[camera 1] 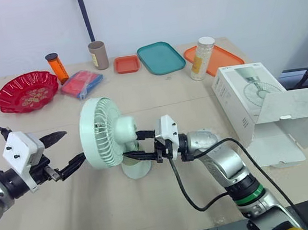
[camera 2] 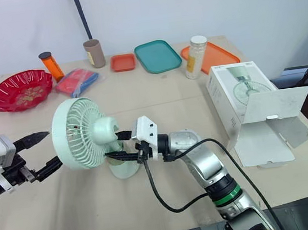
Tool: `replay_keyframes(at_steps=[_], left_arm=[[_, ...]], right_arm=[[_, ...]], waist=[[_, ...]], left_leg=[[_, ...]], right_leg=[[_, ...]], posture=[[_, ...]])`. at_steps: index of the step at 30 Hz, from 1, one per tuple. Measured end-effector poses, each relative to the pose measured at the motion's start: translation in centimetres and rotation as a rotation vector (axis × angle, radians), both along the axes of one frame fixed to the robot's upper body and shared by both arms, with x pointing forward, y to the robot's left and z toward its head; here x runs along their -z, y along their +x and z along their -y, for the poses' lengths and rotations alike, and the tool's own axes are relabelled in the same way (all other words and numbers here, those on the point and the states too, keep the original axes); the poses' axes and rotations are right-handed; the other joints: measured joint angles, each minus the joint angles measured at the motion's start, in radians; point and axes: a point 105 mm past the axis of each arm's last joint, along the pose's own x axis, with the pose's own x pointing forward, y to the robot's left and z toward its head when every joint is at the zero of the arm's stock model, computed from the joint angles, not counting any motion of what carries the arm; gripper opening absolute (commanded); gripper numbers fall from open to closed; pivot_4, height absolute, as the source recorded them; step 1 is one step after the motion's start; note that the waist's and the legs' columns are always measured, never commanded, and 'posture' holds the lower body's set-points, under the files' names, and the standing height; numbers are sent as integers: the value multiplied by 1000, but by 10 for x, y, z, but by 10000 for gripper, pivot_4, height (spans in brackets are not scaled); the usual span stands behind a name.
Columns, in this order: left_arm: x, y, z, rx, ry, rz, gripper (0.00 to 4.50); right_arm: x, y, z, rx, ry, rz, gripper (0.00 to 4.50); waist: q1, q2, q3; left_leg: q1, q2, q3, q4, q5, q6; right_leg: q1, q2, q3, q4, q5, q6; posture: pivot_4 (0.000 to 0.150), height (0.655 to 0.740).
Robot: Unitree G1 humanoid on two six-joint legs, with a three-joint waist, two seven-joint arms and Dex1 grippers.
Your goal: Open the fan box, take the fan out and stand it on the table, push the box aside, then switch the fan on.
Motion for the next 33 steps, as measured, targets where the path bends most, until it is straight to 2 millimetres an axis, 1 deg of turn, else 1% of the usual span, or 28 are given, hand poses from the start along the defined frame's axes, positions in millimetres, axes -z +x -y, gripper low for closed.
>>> replay_keyframes(at_steps=[3,5,8,9,11,12,13,14,15,25,33], left_arm=[[-2,2,1,-6,-10,14,43840],[1,3,1,-11,-18,11,43840],[3,4,4,-4,-19,7,43840],[3,4,5,-3,-19,7,44730],[3,4,5,-3,-21,11,45000],[2,5,5,-5,-20,15,45000],[3,5,5,-7,-21,17,45000],[3,6,5,-8,-23,18,45000],[3,6,6,-10,-26,21,45000],[2,8,6,-20,-30,34,45000],[3,8,7,-12,-30,32,45000]], right_arm=[[0,-1,3,-1,-12,-3,21078],[1,-1,8,-4,-34,-4,21078],[1,-1,10,-5,-41,-8,21078],[1,-1,10,-5,-43,-11,23938],[1,-1,11,-2,-47,-14,29252],[5,2,14,12,-68,-24,33233],[9,4,16,24,-82,-36,38812],[11,6,18,34,-93,-41,43105],[12,7,19,40,-97,-45,44623],[12,7,20,38,-101,-45,44623],[8,7,28,22,-102,-70,44623]], waist=[[0,0,0],[0,0,0],[0,0,0],[0,0,0],[0,0,0],[0,0,0],[0,0,0],[0,0,0],[0,0,0],[0,0,0],[0,0,0]], left_leg=[[1,0,0,0,0,0],[1,0,0,0,0,0],[1,0,0,0,0,0],[2,0,0,0,0,0],[2,0,0,0,0,0],[1,0,0,0,0,0],[1,0,0,0,0,0],[1,0,0,0,0,0],[1,0,0,0,0,0],[1,0,0,0,0,1],[1,0,0,0,0,1]], right_leg=[[1,0,0,0,0,0],[1,0,0,0,0,0],[2,0,0,0,0,0],[2,0,0,0,0,0],[2,0,0,0,0,0],[2,0,0,0,0,0],[2,0,0,0,0,0],[2,0,0,0,0,0],[1,0,0,0,0,0],[1,0,0,0,0,0],[1,0,0,0,0,0]], posture=[[1500,7400],[1500,7400],[1500,7400],[1500,7400],[1500,7400],[1500,7400],[1500,7400],[1500,7400],[1500,7400],[1500,7400],[1500,7400]])
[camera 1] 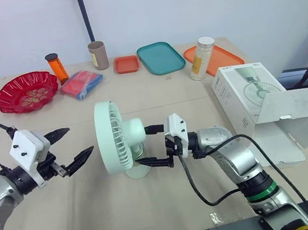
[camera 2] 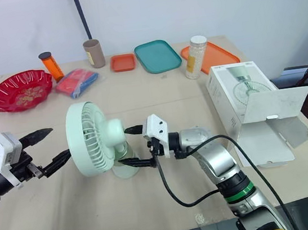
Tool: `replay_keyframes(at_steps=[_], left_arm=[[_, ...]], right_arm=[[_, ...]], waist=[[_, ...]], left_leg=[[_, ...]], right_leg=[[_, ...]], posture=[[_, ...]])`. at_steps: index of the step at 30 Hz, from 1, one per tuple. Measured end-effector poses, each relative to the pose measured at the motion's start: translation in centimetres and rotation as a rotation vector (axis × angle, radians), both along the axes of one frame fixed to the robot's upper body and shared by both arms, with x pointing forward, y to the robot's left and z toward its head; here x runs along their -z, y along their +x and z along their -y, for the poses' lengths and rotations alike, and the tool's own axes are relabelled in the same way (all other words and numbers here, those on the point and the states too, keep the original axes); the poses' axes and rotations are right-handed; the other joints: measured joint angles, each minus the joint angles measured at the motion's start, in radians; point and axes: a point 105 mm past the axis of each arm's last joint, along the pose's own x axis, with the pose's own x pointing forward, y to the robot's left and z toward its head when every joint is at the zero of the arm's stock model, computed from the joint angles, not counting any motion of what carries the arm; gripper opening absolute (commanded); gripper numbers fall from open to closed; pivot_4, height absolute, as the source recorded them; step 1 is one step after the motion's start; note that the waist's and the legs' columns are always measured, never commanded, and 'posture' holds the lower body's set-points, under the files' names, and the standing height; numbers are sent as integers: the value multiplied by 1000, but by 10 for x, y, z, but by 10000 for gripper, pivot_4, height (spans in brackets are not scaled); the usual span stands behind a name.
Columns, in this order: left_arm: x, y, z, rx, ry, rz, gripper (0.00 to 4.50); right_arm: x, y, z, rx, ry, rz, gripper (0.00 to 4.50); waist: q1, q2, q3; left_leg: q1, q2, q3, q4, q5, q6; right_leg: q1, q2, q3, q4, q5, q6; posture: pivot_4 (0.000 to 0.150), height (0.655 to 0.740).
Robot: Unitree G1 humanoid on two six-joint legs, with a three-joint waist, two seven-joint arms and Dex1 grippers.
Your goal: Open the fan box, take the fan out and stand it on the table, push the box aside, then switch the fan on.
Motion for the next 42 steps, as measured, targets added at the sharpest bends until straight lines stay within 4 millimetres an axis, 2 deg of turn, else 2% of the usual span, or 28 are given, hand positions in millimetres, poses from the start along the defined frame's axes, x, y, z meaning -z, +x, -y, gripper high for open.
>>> replay_keyframes(at_steps=[18,19,21,38,42], left_arm=[[-3,4,0,23,19,-3,45000],[-4,4,0,24,21,-1,45000],[-4,4,0,24,21,0,45000],[-3,4,-2,3,19,-4,45000],[-2,5,-2,3,18,-3,45000]], right_arm=[[-12,3,-9,-61,15,1,44623],[-14,3,-10,-67,18,5,40806],[-14,3,-11,-73,20,4,37522],[-8,4,-10,-82,3,-2,37522],[-8,4,-10,-80,0,2,27357]], waist=[[0,0,0],[0,0,0],[0,0,0],[0,0,0],[0,0,0]], left_leg=[[0,0,0,0,0,0],[0,0,0,0,0,0],[0,0,0,0,0,0],[0,0,0,0,0,0],[0,0,0,0,0,0]], right_leg=[[0,0,0,0,0,0],[0,0,0,0,0,0],[0,0,0,0,0,0],[0,0,0,0,0,0],[0,0,0,0,0,0]], posture=[[1500,7400],[1500,7400],[1500,7400],[1500,7400],[1500,7400]])
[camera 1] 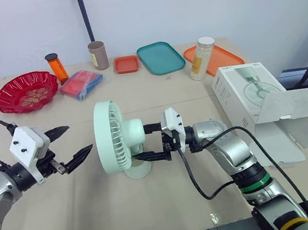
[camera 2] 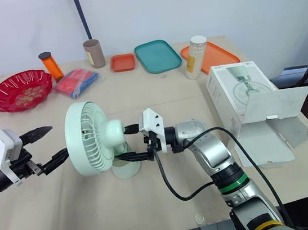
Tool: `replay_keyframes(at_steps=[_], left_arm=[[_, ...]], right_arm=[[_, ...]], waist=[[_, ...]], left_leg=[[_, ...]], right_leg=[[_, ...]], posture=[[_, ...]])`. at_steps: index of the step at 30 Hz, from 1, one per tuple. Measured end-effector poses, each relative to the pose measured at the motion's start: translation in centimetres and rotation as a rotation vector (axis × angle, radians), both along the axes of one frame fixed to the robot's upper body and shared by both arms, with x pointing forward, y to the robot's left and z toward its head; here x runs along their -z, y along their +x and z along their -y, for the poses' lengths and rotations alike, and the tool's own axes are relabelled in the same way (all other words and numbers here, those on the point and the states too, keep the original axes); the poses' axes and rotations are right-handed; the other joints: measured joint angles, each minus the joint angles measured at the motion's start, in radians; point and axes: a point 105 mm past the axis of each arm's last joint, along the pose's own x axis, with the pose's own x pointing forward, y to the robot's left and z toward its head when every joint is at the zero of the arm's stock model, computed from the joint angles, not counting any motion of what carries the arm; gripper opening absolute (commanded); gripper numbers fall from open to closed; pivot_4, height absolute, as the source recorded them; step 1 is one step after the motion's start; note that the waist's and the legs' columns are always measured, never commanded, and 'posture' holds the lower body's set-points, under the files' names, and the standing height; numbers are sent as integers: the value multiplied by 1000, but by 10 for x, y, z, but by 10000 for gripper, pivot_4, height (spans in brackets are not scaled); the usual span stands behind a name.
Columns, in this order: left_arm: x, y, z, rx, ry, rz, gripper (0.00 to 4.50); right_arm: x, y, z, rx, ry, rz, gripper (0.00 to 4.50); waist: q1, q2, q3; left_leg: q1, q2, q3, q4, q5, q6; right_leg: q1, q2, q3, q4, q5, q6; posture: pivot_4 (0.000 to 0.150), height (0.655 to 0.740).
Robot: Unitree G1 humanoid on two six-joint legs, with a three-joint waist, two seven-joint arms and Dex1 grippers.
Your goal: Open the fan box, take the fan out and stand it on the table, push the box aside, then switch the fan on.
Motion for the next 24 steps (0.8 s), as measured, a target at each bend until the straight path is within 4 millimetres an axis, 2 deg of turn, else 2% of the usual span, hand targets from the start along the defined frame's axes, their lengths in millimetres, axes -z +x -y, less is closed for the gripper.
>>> replay_keyframes(at_steps=[1,2,16,19,20,24], left_arm=[[0,0,0,0,0,0,45000],[0,0,0,0,-1,0,45000],[0,1,0,-8,-2,4,45000],[0,1,0,-8,-2,5,45000],[0,1,0,-9,-3,5,45000],[0,1,0,-10,-8,9,45000]], right_arm=[[0,0,0,0,0,3,21293],[0,0,-1,-3,2,5,18001],[-1,0,-2,-1,5,17,18001],[-1,-1,-3,-3,6,17,10065],[-2,-1,-3,-3,10,18,6138],[-2,-1,-4,-6,9,17,6138]], waist=[[0,0,0],[0,0,0],[0,0,0],[0,0,0],[0,0,0],[0,0,0]], left_leg=[[0,0,0,0,0,0],[0,0,0,0,0,0],[0,0,0,0,0,0],[0,0,0,0,0,0],[0,0,0,0,0,0],[0,0,0,0,0,0]], right_leg=[[0,0,0,0,0,0],[0,0,0,0,0,0],[0,0,0,0,0,0],[0,0,0,0,0,0],[0,0,0,0,0,0],[0,0,0,0,0,0]], posture=[[1500,7400],[1500,7400],[1500,7400],[1500,7400],[1500,7400],[1500,7400]])
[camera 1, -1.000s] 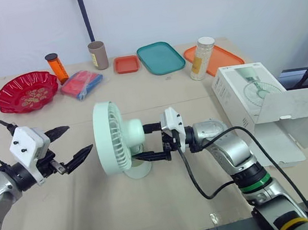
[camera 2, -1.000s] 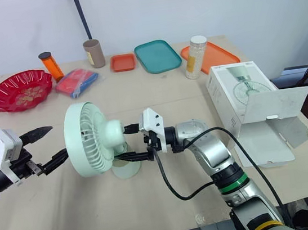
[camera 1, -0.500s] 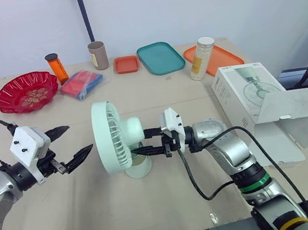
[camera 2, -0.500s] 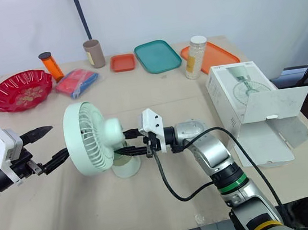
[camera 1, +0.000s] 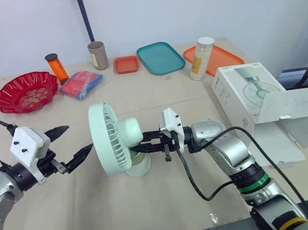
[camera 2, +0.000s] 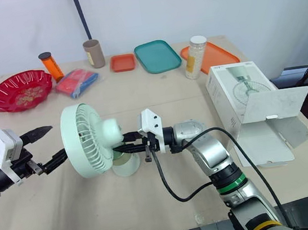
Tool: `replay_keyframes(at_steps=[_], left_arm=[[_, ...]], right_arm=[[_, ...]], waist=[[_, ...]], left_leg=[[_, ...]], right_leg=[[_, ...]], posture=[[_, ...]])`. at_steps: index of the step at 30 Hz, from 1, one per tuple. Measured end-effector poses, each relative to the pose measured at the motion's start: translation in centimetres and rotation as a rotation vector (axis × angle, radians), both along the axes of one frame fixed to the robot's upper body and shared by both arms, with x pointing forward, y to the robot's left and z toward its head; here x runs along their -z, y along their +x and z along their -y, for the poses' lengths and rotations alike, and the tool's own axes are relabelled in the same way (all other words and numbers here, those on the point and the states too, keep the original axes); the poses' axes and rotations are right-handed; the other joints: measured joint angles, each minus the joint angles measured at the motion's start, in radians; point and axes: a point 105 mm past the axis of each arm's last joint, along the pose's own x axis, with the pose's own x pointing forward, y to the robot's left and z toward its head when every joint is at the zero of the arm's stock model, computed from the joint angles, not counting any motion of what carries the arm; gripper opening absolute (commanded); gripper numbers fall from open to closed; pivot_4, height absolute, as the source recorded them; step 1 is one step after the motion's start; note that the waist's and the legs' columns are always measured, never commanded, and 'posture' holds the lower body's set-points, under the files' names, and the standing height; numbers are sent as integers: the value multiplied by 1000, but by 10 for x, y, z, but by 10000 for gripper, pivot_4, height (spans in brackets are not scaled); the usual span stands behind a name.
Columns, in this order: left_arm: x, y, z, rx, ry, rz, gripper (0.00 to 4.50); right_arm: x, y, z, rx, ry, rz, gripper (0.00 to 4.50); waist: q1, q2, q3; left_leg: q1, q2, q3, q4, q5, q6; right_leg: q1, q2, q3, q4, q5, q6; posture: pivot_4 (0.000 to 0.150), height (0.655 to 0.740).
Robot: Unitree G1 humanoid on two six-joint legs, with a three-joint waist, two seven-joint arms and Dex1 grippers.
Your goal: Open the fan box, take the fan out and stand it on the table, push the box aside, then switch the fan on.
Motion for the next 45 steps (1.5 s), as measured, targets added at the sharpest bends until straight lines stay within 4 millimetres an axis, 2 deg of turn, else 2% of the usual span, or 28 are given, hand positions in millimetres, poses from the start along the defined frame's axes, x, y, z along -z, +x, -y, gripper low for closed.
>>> replay_keyframes(at_steps=[9,16,28,45], left_arm=[[-1,1,0,-6,-1,5,45000],[1,0,0,0,11,6,45000],[6,3,-4,-12,11,0,45000],[4,5,-5,-11,11,11,45000]], right_arm=[[0,1,0,13,1,-15,6138],[-5,8,5,113,26,-161,6138],[-19,29,8,351,2,-84,6138],[-20,26,2,343,40,-76,6138]], waist=[[0,0,0],[0,0,0],[0,0,0],[0,0,0]], left_leg=[[0,0,0,0,0,0],[-1,0,0,0,0,0],[-2,0,0,0,0,0],[-3,0,0,0,0,0]], right_leg=[[0,0,0,0,0,0],[0,0,0,0,0,0],[-2,0,0,0,0,0],[-3,0,0,0,0,0]], posture=[[1500,7400],[1500,7400],[1500,7400],[1500,7400]])
